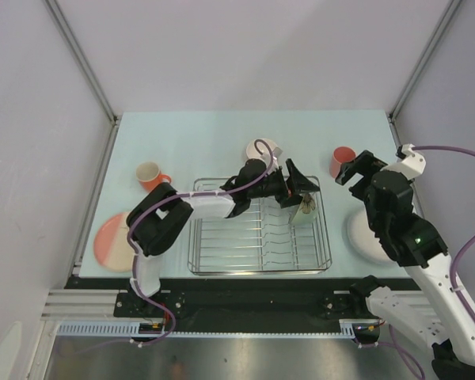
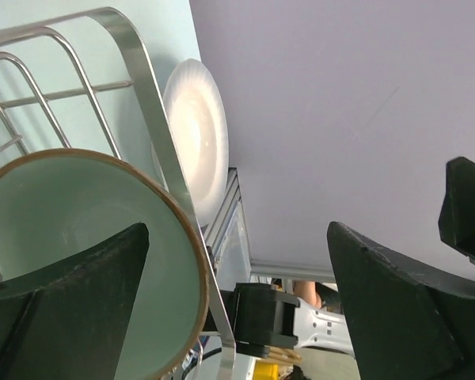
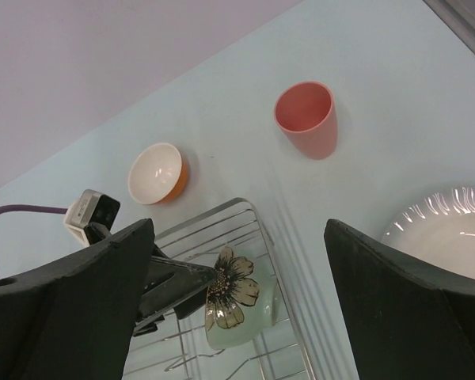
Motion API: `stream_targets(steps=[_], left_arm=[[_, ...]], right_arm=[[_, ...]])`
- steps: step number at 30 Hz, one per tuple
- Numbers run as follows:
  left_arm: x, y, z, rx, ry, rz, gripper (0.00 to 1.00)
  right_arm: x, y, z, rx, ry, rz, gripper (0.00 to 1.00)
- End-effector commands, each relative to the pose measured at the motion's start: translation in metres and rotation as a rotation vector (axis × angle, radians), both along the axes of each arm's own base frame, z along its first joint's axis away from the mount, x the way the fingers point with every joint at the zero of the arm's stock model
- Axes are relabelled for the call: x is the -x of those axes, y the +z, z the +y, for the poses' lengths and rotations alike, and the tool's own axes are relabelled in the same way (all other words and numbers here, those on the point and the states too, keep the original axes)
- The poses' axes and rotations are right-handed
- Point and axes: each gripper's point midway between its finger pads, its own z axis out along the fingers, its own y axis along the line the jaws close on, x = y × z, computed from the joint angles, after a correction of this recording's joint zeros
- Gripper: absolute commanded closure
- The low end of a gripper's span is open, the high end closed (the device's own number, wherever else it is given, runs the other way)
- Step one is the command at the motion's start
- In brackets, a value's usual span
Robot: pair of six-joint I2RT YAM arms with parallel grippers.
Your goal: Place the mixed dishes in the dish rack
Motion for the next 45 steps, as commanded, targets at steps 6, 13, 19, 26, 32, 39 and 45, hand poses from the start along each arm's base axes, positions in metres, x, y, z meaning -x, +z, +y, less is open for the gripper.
stream_targets(steps=[6,13,19,26,32,39,45], left_arm=[[-0.005,0.086,0.036,0.077,-0.058,-0.130,0.00],[-0.037,0.103,0.105,-0.023,-0.030,-0.226,0.00],[-0.036,0.076,0.162,-0.215,-0.016,-0.261,0.00],[-0.033,0.046,0.206,-0.298,0.005,-0.227,0.00],[-0.030,0.047,0.220,-0.385,0.007,-0.314,0.00],[-0.026,0.037,0.227,-0.445,-0.011,-0.315,0.00],[-0.024,0.035,0.232,-0.474,-0.013,-0.356,0.00]], right_arm=[[-0.023,-0.020,0.018,0.035,0.015,0.116,0.08],[-0.025,-0.052,0.069,0.277,0.084,0.237,0.09],[-0.018,-0.099,0.102,0.469,0.126,0.403,0.12],[-0.013,-0.125,0.109,0.515,0.120,0.488,0.29],[-0.009,-0.141,0.114,0.605,0.081,0.555,0.34],[-0.007,-0.162,0.115,0.638,0.066,0.595,0.34],[-0.005,-0.175,0.105,0.699,0.036,0.616,0.39]])
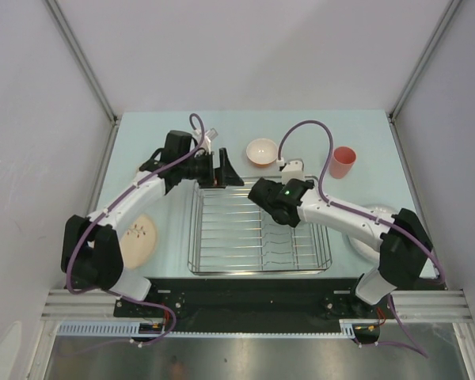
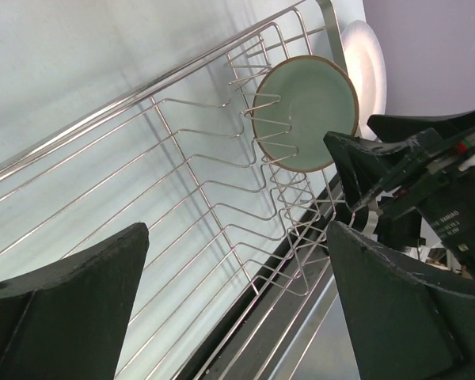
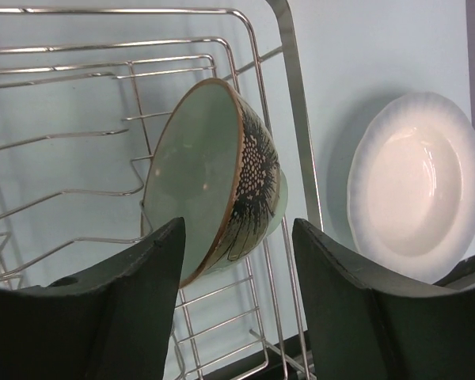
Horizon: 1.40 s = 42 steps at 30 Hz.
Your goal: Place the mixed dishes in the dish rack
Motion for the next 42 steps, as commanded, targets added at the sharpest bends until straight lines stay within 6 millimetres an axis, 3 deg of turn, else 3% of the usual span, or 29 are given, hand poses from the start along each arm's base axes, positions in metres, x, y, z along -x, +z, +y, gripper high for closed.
stream_targets(steps=[1,7,10,16,21,23,24,25,28,36,38,39,40,42], left_arm=[[0.001,0.015,0.006,-0.028,-0.017,-0.104,0.00],[0.003,0.010,0.008,-0.040,-0.024,-0.103,0.00],[0.002,0.010,0.009,-0.048,-0.024,-0.115,0.00],[-0.001,0.005,0.010,-0.055,-0.018,-0.114,0.00],[-0.003,0.006,0.009,-0.051,-0.016,-0.120,0.00],[-0.003,0.006,0.008,-0.050,-0.018,-0.123,0.00],[-0.004,0.006,0.008,-0.051,-0.017,-0.122,0.00],[-0.004,0.007,0.008,-0.051,-0.017,-0.127,0.00],[-0.006,0.010,0.008,-0.054,-0.015,-0.142,0.00],[-0.013,0.014,0.008,-0.065,-0.012,-0.161,0.00],[-0.015,0.018,0.009,-0.069,-0.010,-0.172,0.00],[-0.016,0.019,0.010,-0.076,-0.010,-0.178,0.01],[-0.017,0.022,0.009,-0.078,-0.011,-0.188,0.00],[-0.017,0.023,0.012,-0.096,-0.013,-0.198,0.00]], right_arm=[[-0.002,-0.007,-0.013,0.072,-0.047,-0.039,0.40],[-0.004,-0.025,-0.016,0.140,-0.065,-0.027,0.51],[-0.006,-0.025,-0.015,0.149,-0.065,-0.032,0.62],[-0.008,-0.013,-0.017,0.173,-0.055,-0.057,0.81],[-0.007,0.003,-0.013,0.222,-0.027,-0.097,0.82],[-0.003,0.005,-0.010,0.239,-0.014,-0.097,0.71],[-0.003,0.007,-0.008,0.242,-0.011,-0.103,0.61],[-0.001,0.008,-0.008,0.247,-0.017,-0.102,0.44],[0.003,0.016,-0.004,0.251,-0.010,-0.116,0.29],[-0.005,0.060,0.000,0.117,0.003,-0.144,0.19],[-0.017,0.074,0.011,-0.001,0.043,-0.137,0.19],[-0.031,0.078,0.003,-0.052,0.020,-0.137,0.19],[-0.048,0.089,0.012,-0.178,0.020,-0.194,0.19],[-0.075,0.091,0.006,-0.338,0.029,-0.163,0.20]])
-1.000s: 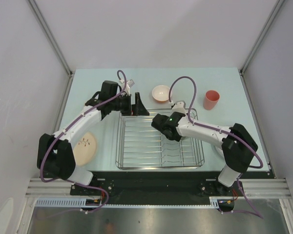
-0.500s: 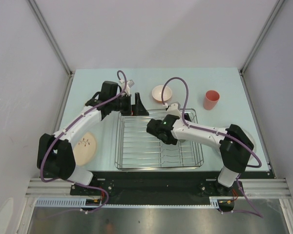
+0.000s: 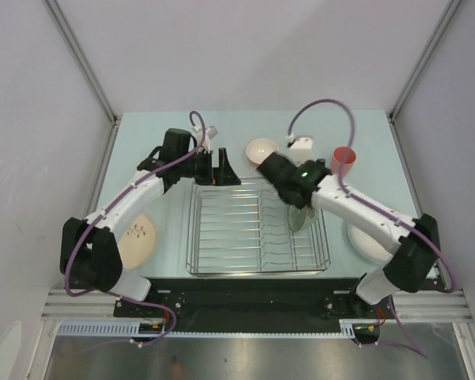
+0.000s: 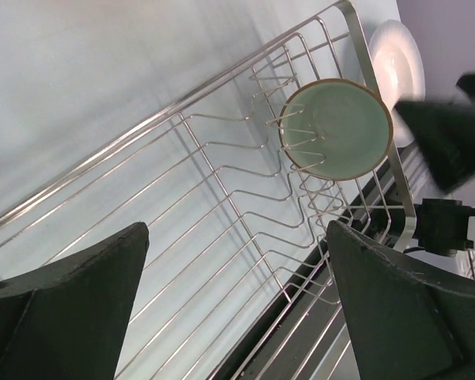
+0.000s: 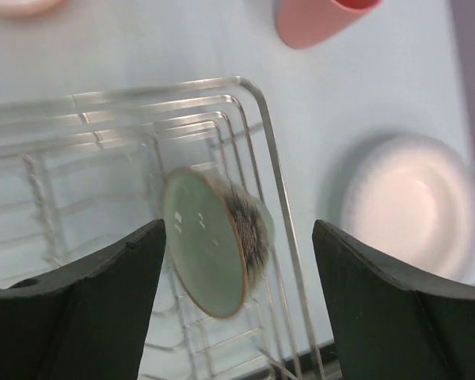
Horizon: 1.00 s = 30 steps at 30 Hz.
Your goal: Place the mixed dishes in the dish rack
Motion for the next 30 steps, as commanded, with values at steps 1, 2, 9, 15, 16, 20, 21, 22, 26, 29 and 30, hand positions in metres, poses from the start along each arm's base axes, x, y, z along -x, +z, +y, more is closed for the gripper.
stream_targets(steps=[1,2,9,15,16,20,21,22,26,29,30], left_arm=[[-0.011,0.024,0.002,-0.022,-0.010,-0.103,0.00],[-0.013,0.028,0.003,-0.027,-0.008,-0.114,0.00],[-0.020,0.041,0.013,-0.104,-0.025,-0.192,0.00],[-0.033,0.046,0.025,-0.206,-0.017,-0.237,0.00],[-0.036,0.047,0.026,-0.215,-0.010,-0.240,0.00],[-0.035,0.047,0.031,-0.246,-0.008,-0.234,0.00],[-0.036,0.049,0.032,-0.255,-0.002,-0.243,0.00],[-0.036,0.049,0.033,-0.262,-0.005,-0.246,0.00],[-0.038,0.051,0.042,-0.318,-0.006,-0.271,0.00],[-0.038,0.050,0.048,-0.347,0.001,-0.274,0.00],[-0.037,0.052,0.049,-0.346,0.005,-0.275,0.00]], right_arm=[[-0.075,0.053,0.012,-0.438,0.060,-0.139,0.21],[-0.088,0.055,0.015,-0.490,0.081,-0.138,0.21],[-0.184,0.043,0.041,-0.665,0.169,-0.132,0.19],[-0.229,-0.019,0.058,-0.694,0.158,-0.018,0.19],[-0.236,-0.021,0.058,-0.706,0.154,-0.019,0.19],[-0.250,-0.057,0.058,-0.746,0.139,0.037,0.20],[-0.253,-0.069,0.057,-0.751,0.129,0.053,0.21],[-0.254,-0.076,0.056,-0.749,0.123,0.064,0.21],[-0.257,-0.104,0.053,-0.753,0.099,0.101,0.22],[-0.258,-0.118,0.056,-0.792,0.107,0.125,0.23],[-0.258,-0.123,0.059,-0.805,0.112,0.124,0.24]])
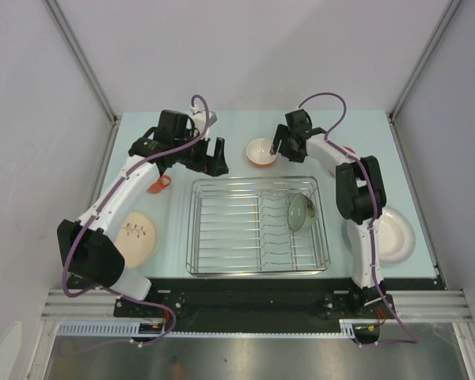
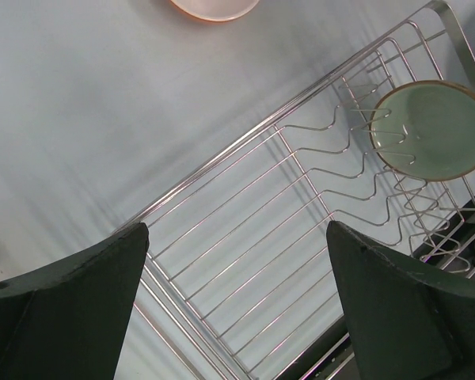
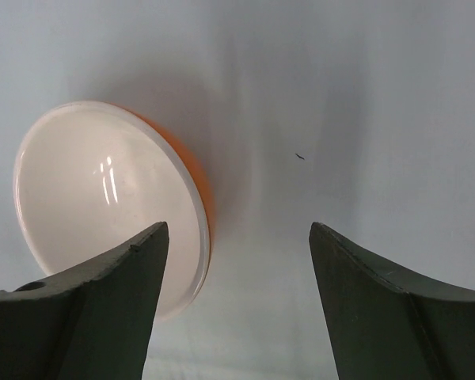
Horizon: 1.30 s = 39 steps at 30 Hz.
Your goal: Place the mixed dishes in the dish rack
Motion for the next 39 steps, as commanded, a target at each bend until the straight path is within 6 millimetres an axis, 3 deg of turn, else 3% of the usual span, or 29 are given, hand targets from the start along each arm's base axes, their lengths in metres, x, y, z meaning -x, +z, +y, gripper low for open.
stream_targets(steps=[1,9,15,20,23,24,26,27,30,31,32,33,34,36,37,38,39], left_arm=[[-0.005,0.013,0.012,-0.044,0.005,-0.057,0.00],[0.000,0.002,0.013,-0.048,-0.002,-0.017,0.00],[-0.002,0.003,0.019,-0.077,-0.007,-0.071,0.00],[0.004,-0.001,0.024,-0.099,-0.013,-0.069,0.00],[0.008,-0.007,0.029,-0.120,-0.009,-0.068,0.00],[0.008,-0.007,0.031,-0.125,-0.010,-0.075,0.00],[0.012,-0.009,0.034,-0.139,-0.007,-0.082,0.00],[0.011,-0.009,0.036,-0.145,-0.004,-0.096,0.00],[0.011,-0.010,0.042,-0.168,0.009,-0.123,0.00],[0.012,-0.009,0.043,-0.170,0.012,-0.132,0.00],[0.013,-0.011,0.045,-0.176,0.018,-0.132,0.00],[0.013,-0.012,0.046,-0.180,0.020,-0.134,0.01],[0.013,-0.011,0.047,-0.180,0.022,-0.138,0.02],[0.014,-0.015,0.049,-0.191,0.032,-0.129,0.03],[0.013,-0.014,0.050,-0.195,0.041,-0.129,0.04],[0.014,-0.014,0.051,-0.196,0.042,-0.128,0.05],[0.014,-0.013,0.051,-0.197,0.041,-0.128,0.05]], right_arm=[[-0.016,0.010,0.020,-0.110,0.026,-0.060,0.24],[-0.019,-0.010,0.045,-0.191,0.054,-0.044,0.35],[-0.023,-0.025,0.044,-0.164,0.034,-0.034,0.49],[-0.020,-0.032,0.040,-0.120,0.037,-0.027,0.83],[-0.016,-0.022,0.035,-0.073,0.039,-0.053,0.99],[-0.018,-0.003,0.032,-0.055,0.030,-0.091,1.00],[-0.014,0.010,0.025,0.007,0.018,-0.125,1.00],[-0.012,0.039,0.021,0.028,0.022,-0.177,1.00],[-0.001,0.082,0.010,0.157,0.017,-0.264,1.00],[0.005,0.118,0.007,0.174,0.011,-0.325,1.00],[0.009,0.138,-0.002,0.237,-0.029,-0.366,1.00],[0.023,0.149,-0.001,0.294,-0.007,-0.369,1.00],[0.037,0.180,-0.004,0.307,-0.020,-0.414,1.00],[0.057,0.205,-0.016,0.389,-0.068,-0.446,1.00],[0.077,0.211,-0.007,0.425,-0.038,-0.447,1.00],[0.094,0.233,-0.011,0.428,-0.051,-0.481,1.00],[0.110,0.232,-0.019,0.500,-0.073,-0.469,1.00]])
